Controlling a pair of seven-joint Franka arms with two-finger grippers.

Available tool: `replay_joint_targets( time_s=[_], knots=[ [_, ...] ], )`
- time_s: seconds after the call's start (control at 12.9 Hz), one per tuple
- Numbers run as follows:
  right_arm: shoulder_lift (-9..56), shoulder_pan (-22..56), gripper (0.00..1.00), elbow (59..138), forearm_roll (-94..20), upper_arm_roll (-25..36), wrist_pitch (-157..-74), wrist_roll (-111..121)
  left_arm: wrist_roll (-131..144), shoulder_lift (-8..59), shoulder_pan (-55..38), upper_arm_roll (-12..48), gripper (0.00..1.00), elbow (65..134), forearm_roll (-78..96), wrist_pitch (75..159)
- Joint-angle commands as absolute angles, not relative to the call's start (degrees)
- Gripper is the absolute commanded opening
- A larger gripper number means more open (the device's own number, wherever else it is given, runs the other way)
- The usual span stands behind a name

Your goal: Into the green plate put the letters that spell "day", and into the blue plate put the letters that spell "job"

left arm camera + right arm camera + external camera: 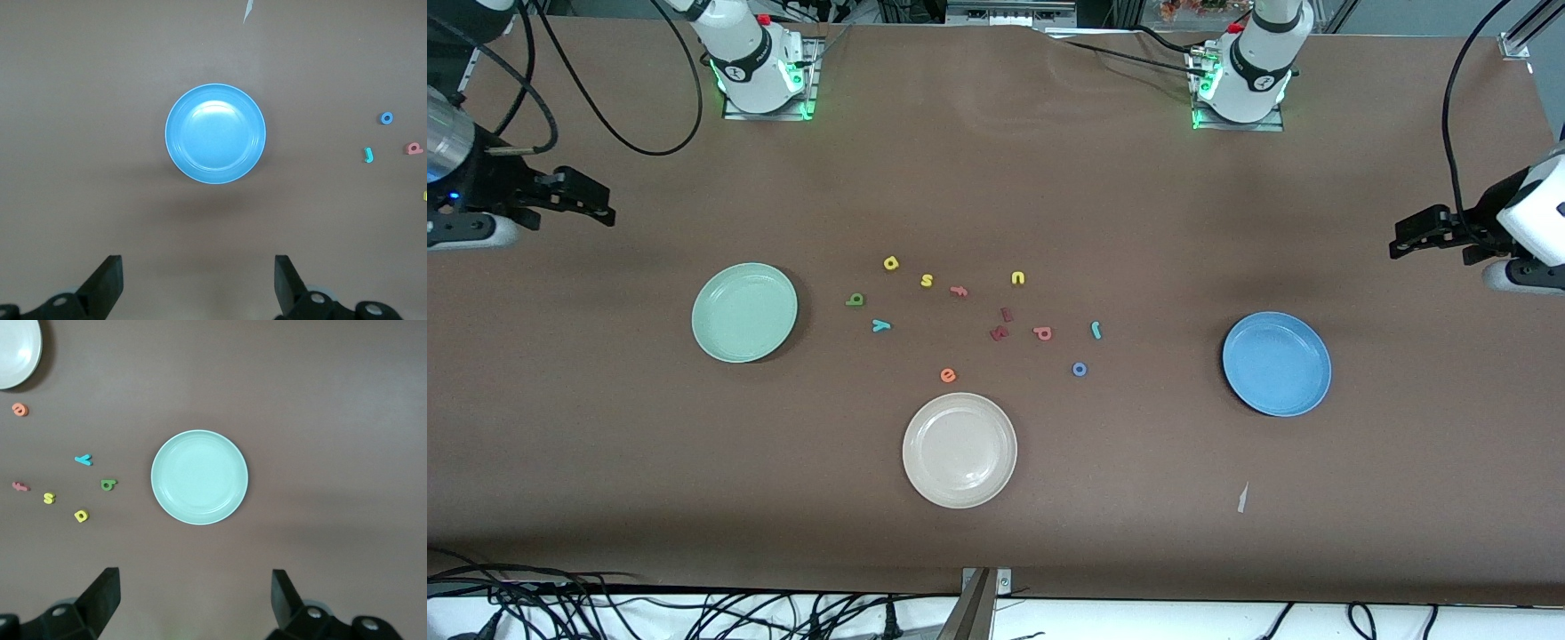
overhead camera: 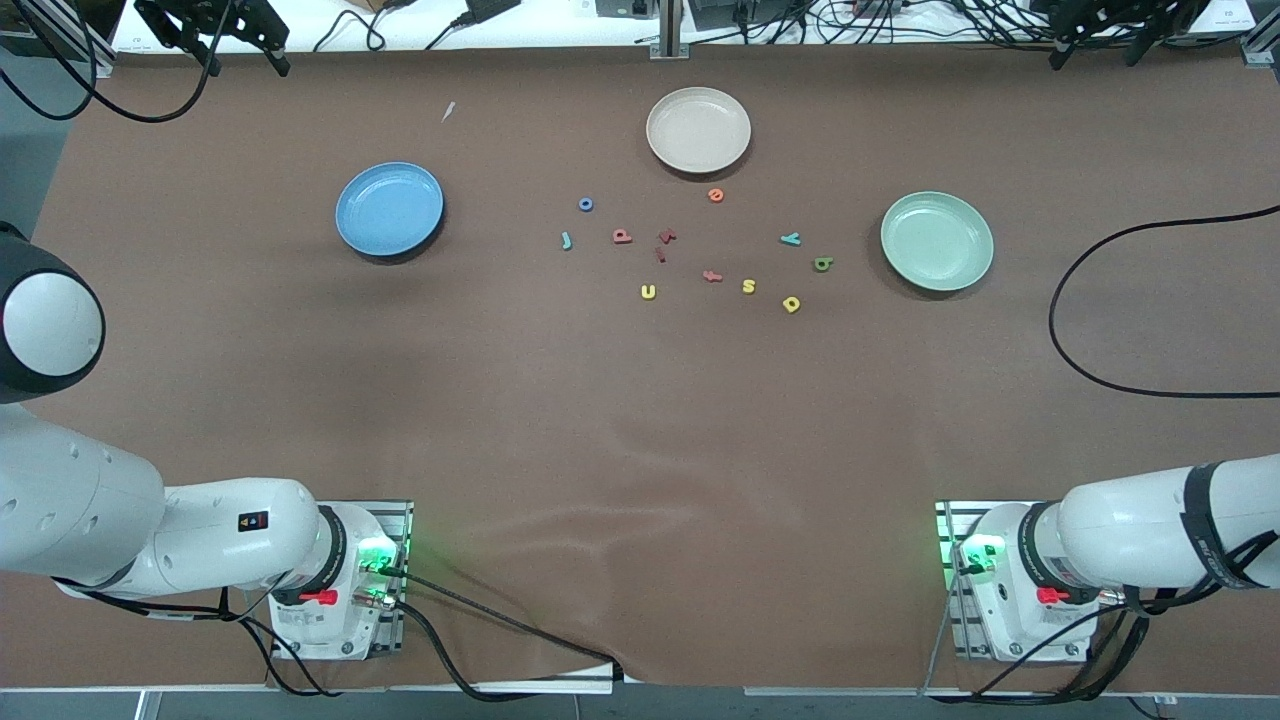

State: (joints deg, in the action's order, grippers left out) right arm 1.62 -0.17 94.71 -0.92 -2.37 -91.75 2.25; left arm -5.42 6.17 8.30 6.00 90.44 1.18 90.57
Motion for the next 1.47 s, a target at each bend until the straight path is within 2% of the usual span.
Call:
replay_joint_targets(
  time_s=[0.0, 0.15, 0.39, 0.85, 1.16, 1.39],
  knots=[
    [5.9, 1.2, 1.00, 95.0, -0.8, -2.9, -91.8, 1.8, -5.7, 6.7, 8.3, 6.0, 1.00, 90.4, 2.3, 90.0],
    [8.5, 2.7, 1.00, 95.3, -0.9, -2.9, -93.6, 1.5, -5.7, 10.2, 8.4, 5.9, 1.00, 90.4, 2.8, 89.6],
    [13.8, 6.1, 1.00, 97.2, -1.2, -3.0, -103.5, -4.8, -3.4, 14.7, 3.5, 6.6, 1.00, 89.4, 3.0, 91.2],
    [17.0, 15.5, 1.00, 111.6, -0.7, -2.9, -125.9, -29.0, 18.9, 25.0, -10.9, 6.7, 1.00, 90.3, 5.0, 106.4],
    [22.4, 21.3, 1.00, 112.3, -0.4, -2.7, -132.2, -47.8, 32.1, 33.0, -17.7, 6.7, 1.00, 90.4, 5.0, 118.7],
    [27.0, 24.0, 0.94, 112.2, 0.4, -2.7, -140.7, -65.0, 34.6, 36.1, -19.8, 6.7, 1.00, 90.6, 5.0, 119.7]
  ],
)
